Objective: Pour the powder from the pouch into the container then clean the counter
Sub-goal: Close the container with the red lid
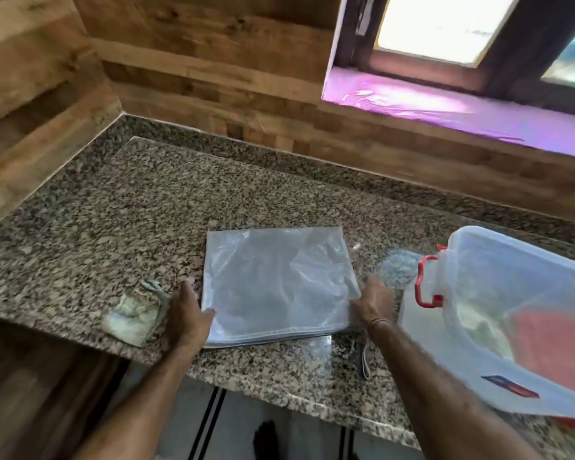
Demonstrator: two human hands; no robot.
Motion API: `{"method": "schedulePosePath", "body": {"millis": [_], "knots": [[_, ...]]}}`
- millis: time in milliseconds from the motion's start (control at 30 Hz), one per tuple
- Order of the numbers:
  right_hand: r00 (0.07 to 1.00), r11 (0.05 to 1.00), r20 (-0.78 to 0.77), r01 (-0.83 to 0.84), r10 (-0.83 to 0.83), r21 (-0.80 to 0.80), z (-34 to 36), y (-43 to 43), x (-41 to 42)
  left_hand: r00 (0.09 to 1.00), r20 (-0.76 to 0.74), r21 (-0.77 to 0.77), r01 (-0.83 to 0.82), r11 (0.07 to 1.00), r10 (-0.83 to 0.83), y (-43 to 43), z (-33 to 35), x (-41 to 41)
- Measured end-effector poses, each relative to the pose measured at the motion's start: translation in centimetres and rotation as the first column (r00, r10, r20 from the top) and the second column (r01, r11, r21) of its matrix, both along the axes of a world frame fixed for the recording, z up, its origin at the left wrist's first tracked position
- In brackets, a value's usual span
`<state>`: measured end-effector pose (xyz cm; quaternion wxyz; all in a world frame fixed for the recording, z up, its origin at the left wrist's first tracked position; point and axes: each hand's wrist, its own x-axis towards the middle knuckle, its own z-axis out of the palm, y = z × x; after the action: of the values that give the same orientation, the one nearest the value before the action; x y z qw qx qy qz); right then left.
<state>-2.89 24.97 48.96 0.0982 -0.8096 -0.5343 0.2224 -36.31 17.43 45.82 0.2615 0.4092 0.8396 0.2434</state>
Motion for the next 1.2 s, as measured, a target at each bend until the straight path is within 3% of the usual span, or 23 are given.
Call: {"method": "schedulePosePath", "body": {"millis": [133, 367, 533, 667, 867, 967, 1067, 1200], "knots": [[0.993, 0.99, -0.105, -0.047, 0.062, 0.135, 1.3, -0.6, -0.2, 0.973, -0.222, 0.048, 0.069, 0.996, -0.057, 0.8, 2.8, 3.0], [0.9, 0.867, -0.357, -0.045, 0.251, 0.496, 10.8, -1.7, 2.1, 0.952, -0.233, 0.292, 0.262, 0.92, -0.198, 3.0, 9.9, 12.9], [0.829, 0.725, -0.378, -0.046, 0.411, 0.688, 17.4, -5.2, 10.2, 0.906, -0.32, 0.458, 0.404, 0.792, -0.277, 2.6, 15.9, 23.5], [0.874, 0.639, -0.346, 0.054, 0.342, 0.767, 19.8, -7.6, 21.4, 0.872, -0.332, 0.534, 0.489, 0.69, -0.36, 1.6, 19.3, 33.5], [0.943, 0.802, -0.324, 0.139, 0.071, 0.581, 16.1, -9.1, 37.8, 0.757, -0.369, 0.441, 0.653, 0.615, -0.54, -1.5, 20.5, 49.3], [0.95, 0.859, -0.311, 0.19, -0.037, 0.476, 13.1, -10.1, 43.2, 0.61, -0.42, 0.288, 0.791, 0.539, -0.671, -3.1, 19.2, 56.5], [0.948, 0.899, -0.29, 0.236, -0.13, 0.368, 9.8, -11.3, 47.5, 0.483, -0.38, 0.08, 0.867, 0.493, -0.789, -3.6, 17.2, 61.6], [0.945, 0.934, -0.186, 0.302, -0.268, 0.189, 5.3, -13.4, 52.8, 0.472, -0.454, 0.005, 0.85, 0.527, -0.756, -2.9, 15.5, 64.4]]}}
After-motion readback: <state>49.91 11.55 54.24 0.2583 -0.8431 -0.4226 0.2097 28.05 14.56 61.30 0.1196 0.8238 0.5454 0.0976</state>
